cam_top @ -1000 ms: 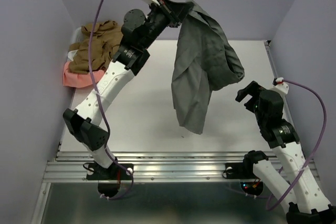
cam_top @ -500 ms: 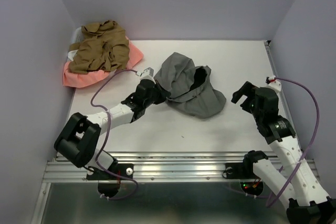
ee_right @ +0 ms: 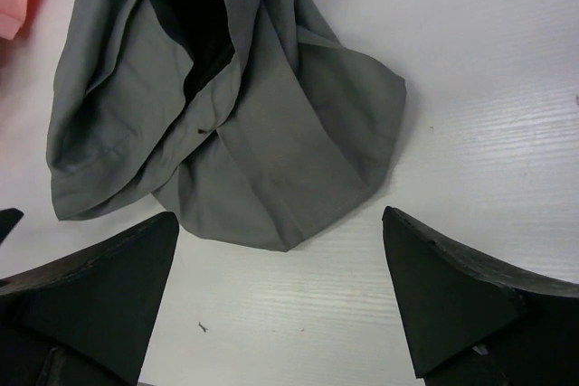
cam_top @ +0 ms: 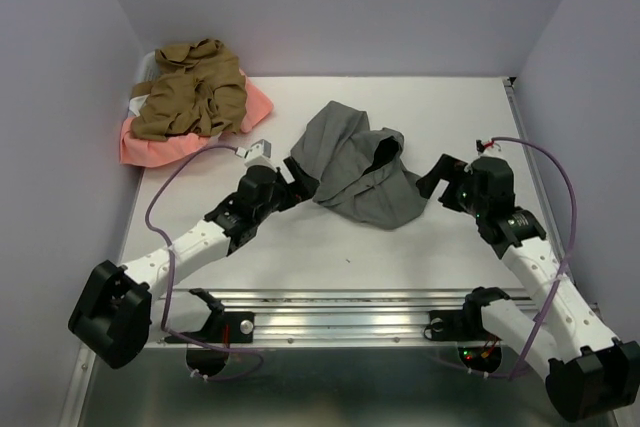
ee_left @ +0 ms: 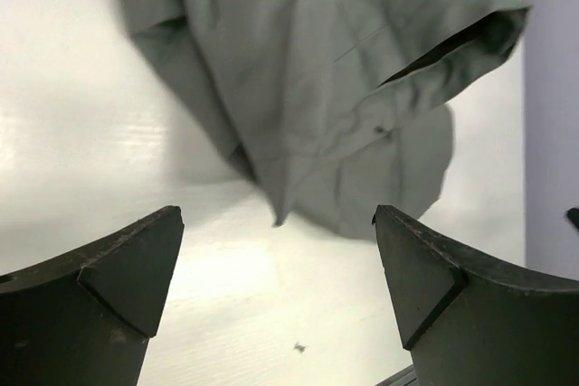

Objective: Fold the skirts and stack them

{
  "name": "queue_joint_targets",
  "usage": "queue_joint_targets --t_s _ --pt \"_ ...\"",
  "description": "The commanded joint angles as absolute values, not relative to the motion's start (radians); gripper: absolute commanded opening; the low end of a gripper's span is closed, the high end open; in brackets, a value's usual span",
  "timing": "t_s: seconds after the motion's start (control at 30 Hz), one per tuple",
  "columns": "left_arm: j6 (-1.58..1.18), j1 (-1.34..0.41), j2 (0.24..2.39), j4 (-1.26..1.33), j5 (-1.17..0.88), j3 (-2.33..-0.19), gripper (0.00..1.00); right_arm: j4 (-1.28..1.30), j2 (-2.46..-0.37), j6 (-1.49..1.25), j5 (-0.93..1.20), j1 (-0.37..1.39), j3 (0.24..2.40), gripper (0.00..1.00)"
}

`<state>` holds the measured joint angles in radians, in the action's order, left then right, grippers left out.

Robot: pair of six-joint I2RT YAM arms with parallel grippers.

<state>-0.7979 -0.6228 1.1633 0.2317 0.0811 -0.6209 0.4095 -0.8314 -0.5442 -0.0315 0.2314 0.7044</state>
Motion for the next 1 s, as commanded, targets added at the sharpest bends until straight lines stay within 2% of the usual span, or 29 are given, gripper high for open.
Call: queue_joint_targets --t_s 0.0,0.37,0.77,0.97 --pt "-0.802 -0.630 1.117 0.133 0.111 -0.534 0.99 0.322 -0.860 -0.531 0.028 0.236 0.735 1.00" --pt "-0.802 -0.634 1.189 0.328 -0.058 -0.521 0.99 0.226 -1.156 -0.565 0.020 0.236 0.946 1.00" --pt "-0.752 -0.632 1.402 0.304 0.021 -0.710 0.99 0.213 -1.578 -0.581 -0.029 0.236 1.265 1.00" --pt "-0.756 -0.623 1.479 0.291 0.038 -0.770 0.99 0.239 -1.699 -0.580 -0.038 0.255 1.360 1.00"
